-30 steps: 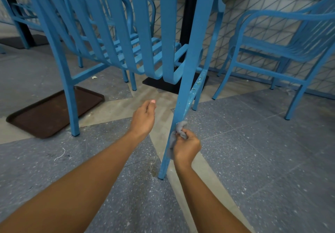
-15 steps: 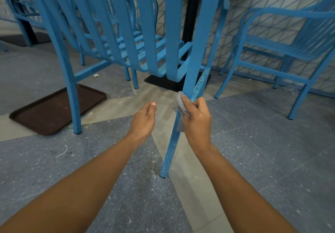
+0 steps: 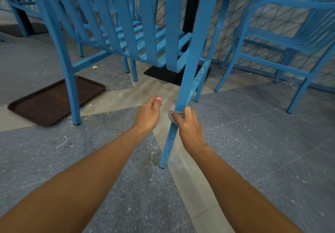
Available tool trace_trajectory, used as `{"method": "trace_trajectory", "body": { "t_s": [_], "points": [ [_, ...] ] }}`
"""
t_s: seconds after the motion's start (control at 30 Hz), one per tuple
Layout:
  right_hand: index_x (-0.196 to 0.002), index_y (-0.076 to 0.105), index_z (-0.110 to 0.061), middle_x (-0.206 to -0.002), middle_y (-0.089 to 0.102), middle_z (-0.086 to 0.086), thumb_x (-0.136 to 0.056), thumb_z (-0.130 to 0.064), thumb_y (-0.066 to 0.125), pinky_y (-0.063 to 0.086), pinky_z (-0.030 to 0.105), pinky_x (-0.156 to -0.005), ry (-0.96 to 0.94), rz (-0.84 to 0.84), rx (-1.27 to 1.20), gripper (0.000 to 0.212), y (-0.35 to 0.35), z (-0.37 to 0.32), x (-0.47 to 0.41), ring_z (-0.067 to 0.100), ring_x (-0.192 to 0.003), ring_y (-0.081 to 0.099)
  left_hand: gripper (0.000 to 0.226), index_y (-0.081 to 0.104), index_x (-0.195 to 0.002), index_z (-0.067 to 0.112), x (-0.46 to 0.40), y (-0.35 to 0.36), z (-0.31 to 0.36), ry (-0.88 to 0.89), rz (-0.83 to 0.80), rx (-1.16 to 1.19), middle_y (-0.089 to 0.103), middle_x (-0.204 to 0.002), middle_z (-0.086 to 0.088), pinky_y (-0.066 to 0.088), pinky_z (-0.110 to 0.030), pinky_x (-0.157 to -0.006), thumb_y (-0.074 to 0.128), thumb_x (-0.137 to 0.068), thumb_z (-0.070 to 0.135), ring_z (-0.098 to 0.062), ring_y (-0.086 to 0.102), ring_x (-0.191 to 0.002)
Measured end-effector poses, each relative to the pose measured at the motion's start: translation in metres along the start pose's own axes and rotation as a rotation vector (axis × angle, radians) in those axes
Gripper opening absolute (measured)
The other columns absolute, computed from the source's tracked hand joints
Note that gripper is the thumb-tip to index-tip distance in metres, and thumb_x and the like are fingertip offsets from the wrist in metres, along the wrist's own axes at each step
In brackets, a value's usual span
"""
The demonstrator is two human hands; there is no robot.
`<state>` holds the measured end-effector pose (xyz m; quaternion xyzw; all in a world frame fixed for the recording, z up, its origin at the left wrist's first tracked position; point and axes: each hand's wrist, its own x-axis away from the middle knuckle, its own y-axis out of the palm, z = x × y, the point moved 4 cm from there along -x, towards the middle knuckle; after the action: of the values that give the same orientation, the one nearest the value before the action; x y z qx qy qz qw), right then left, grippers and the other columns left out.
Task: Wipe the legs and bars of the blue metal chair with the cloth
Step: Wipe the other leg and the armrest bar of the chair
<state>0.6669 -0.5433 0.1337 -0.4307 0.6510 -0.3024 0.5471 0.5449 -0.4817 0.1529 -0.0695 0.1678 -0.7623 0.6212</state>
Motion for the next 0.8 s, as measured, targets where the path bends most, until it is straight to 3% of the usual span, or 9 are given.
{"method": "trace_trajectory", "body": {
  "t_s": [0.07, 0.13, 0.2, 0.33, 0.4, 0.47, 0.57, 0.63, 0.8],
  "points": [
    [-0.121, 0.058, -0.009, -0.111, 0.047, 0.021, -0.086, 0.007, 0.049, 0.043, 0.043, -0.073, -0.01, -0.062, 0.016, 0.04, 0.006, 0.002, 0.006, 0.037, -0.098, 0.045, 0.039, 0.053, -0.124, 0.014, 0.0, 0.001, 0.003, -0.004, -0.001, 0.01, 0.06, -0.118, -0.005, 0.041, -0.043, -0.102, 0.03, -0.099, 0.032, -0.024, 0.057, -0.109],
    [-0.106, 0.062, -0.014, -0.099, 0.047, 0.011, -0.081, -0.001, 0.066, 0.049, 0.037, -0.056, -0.02, -0.064, 0.037, 0.028, 0.012, 0.002, 0.012, 0.029, -0.087, 0.049, 0.038, 0.054, -0.124, 0.013, -0.001, 0.001, 0.004, -0.002, 0.0, 0.015, 0.061, -0.118, -0.006, 0.041, -0.042, -0.102, 0.03, -0.099, 0.031, -0.024, 0.057, -0.109],
    [-0.094, 0.061, -0.017, -0.091, 0.043, 0.005, -0.076, -0.008, 0.075, 0.043, 0.029, -0.044, -0.027, -0.015, 0.053, 0.025, 0.014, 0.003, 0.014, 0.023, -0.08, 0.048, 0.038, 0.054, -0.124, 0.013, -0.001, 0.0, 0.004, -0.001, 0.001, 0.013, 0.061, -0.118, -0.007, 0.041, -0.042, -0.102, 0.031, -0.099, 0.031, -0.025, 0.057, -0.109],
    [-0.109, 0.058, -0.011, -0.112, 0.045, 0.014, -0.089, 0.0, 0.047, 0.041, 0.039, -0.074, -0.03, -0.142, 0.083, 0.025, 0.027, 0.011, 0.02, 0.031, -0.099, 0.044, 0.038, 0.054, -0.124, 0.013, 0.0, -0.002, -0.001, 0.002, -0.007, 0.004, 0.061, -0.114, -0.004, 0.042, -0.042, -0.101, 0.031, -0.099, 0.031, -0.024, 0.057, -0.108],
    [-0.095, 0.053, -0.02, -0.107, 0.052, 0.009, -0.087, -0.01, 0.048, 0.044, 0.042, -0.075, 0.132, -0.135, -0.043, 0.014, 0.029, 0.029, 0.026, 0.028, -0.09, 0.051, 0.038, 0.053, -0.125, 0.013, 0.001, -0.003, -0.002, 0.012, -0.018, -0.005, 0.06, -0.113, -0.003, 0.042, -0.041, -0.101, 0.03, -0.1, 0.03, -0.023, 0.056, -0.107],
    [-0.081, 0.047, -0.02, -0.088, 0.058, 0.007, -0.074, -0.018, 0.057, 0.044, 0.042, -0.066, 0.446, -0.046, -0.25, 0.012, 0.028, 0.049, 0.041, 0.024, -0.073, 0.054, 0.039, 0.052, -0.126, 0.013, 0.001, -0.003, -0.004, 0.018, -0.025, -0.015, 0.059, -0.114, -0.004, 0.042, -0.041, -0.101, 0.03, -0.1, 0.03, -0.023, 0.056, -0.108],
    [-0.074, 0.055, -0.007, -0.074, 0.064, 0.013, -0.07, -0.002, 0.057, 0.046, 0.036, -0.073, 0.865, 0.115, -0.715, 0.007, 0.03, 0.065, 0.061, 0.023, -0.068, 0.059, 0.039, 0.052, -0.127, 0.013, -0.002, -0.003, -0.009, 0.013, -0.026, -0.017, 0.059, -0.117, -0.005, 0.042, -0.04, -0.101, 0.029, -0.1, 0.03, -0.023, 0.056, -0.109],
    [-0.069, 0.066, -0.003, -0.077, 0.068, 0.015, -0.077, 0.003, 0.058, 0.049, 0.022, -0.07, 0.939, 0.154, -0.844, 0.012, 0.036, 0.068, 0.066, 0.023, -0.071, 0.063, 0.039, 0.052, -0.126, 0.013, -0.003, 0.0, -0.012, 0.009, -0.028, -0.016, 0.059, -0.117, -0.006, 0.041, -0.042, -0.102, 0.029, -0.1, 0.031, -0.024, 0.055, -0.11],
    [-0.082, 0.068, -0.004, -0.085, 0.069, 0.017, -0.087, 0.004, 0.049, 0.053, 0.039, -0.081, 1.146, 0.24, -1.189, 0.022, 0.065, 0.061, 0.063, 0.028, -0.079, 0.064, 0.039, 0.053, -0.126, 0.012, -0.002, 0.008, -0.019, 0.002, -0.048, -0.017, 0.06, -0.118, -0.008, 0.041, -0.042, -0.102, 0.029, -0.1, 0.03, -0.024, 0.055, -0.11]
  ]
}}
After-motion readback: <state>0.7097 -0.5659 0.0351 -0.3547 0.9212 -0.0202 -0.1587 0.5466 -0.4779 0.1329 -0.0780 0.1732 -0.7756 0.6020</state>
